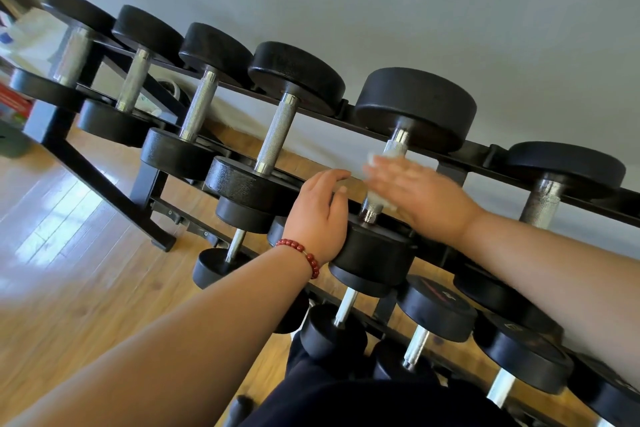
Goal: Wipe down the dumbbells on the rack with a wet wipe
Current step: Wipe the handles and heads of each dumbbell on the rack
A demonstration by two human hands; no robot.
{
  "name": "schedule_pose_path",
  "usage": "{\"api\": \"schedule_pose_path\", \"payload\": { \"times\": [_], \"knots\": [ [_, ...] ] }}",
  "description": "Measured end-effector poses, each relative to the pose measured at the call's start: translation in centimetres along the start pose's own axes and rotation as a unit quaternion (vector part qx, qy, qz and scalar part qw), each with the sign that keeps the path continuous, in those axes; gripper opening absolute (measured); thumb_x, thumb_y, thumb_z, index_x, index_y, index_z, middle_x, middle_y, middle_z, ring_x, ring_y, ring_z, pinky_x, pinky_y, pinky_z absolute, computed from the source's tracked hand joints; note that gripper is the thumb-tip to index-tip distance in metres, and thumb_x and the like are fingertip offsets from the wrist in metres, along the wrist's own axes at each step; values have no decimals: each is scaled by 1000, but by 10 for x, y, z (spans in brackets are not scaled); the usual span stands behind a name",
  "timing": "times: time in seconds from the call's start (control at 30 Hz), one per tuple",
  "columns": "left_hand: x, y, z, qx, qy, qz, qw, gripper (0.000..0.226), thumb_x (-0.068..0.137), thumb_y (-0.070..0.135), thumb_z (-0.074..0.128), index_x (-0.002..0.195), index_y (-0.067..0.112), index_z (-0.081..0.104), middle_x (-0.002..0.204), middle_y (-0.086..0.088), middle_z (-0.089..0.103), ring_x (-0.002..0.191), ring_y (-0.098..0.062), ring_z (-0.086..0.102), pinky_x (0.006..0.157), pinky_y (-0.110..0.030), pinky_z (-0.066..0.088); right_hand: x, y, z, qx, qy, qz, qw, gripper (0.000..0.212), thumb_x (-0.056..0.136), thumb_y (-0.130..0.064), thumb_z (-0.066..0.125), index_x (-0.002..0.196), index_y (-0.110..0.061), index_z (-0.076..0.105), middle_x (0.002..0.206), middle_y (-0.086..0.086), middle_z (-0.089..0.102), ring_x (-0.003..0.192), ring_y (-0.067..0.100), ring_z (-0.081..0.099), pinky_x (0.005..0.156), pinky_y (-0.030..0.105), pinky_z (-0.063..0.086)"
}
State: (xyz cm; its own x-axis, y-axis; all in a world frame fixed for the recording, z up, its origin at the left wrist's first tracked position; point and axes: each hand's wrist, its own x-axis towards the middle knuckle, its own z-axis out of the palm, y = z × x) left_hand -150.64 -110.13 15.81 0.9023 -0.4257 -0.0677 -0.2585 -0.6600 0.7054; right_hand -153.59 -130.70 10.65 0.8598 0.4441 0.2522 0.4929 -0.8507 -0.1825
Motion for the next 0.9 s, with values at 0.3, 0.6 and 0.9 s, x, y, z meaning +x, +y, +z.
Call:
{"api": "schedule_pose_path", "payload": {
  "times": [0.3, 0.6, 0.9],
  "knots": [
    [-14, -8, 4, -11, -18, -17, 1000, 35, 102, 24, 39, 135, 19, 51, 138, 4, 49, 132, -10, 37, 105, -19, 24, 0, 0, -3, -21, 7, 14, 1000, 56, 86, -6, 45, 142, -9, 45, 149, 10, 42, 141, 26, 33, 114, 46, 23],
    [-14, -8, 5, -33, 5, -25, 999, 34, 102, 20, 38, 132, 18, 54, 131, 4, 54, 126, -10, 44, 108, -27, 34, -3, -2, -3, -31, -31, -92, 995, 46, 98, -25, 40, 141, -9, 48, 150, 7, 40, 142, 23, 32, 120, 33, 17],
    [-15, -9, 5, -29, 4, -27, 999, 34, 102, 18, 38, 133, 19, 53, 132, 6, 53, 126, -8, 43, 106, -22, 31, 0, 19, -18, -35, -95, -193, 976, 49, 93, -15, 38, 142, -12, 47, 149, 4, 41, 140, 18, 32, 120, 32, 14]
  ]
}}
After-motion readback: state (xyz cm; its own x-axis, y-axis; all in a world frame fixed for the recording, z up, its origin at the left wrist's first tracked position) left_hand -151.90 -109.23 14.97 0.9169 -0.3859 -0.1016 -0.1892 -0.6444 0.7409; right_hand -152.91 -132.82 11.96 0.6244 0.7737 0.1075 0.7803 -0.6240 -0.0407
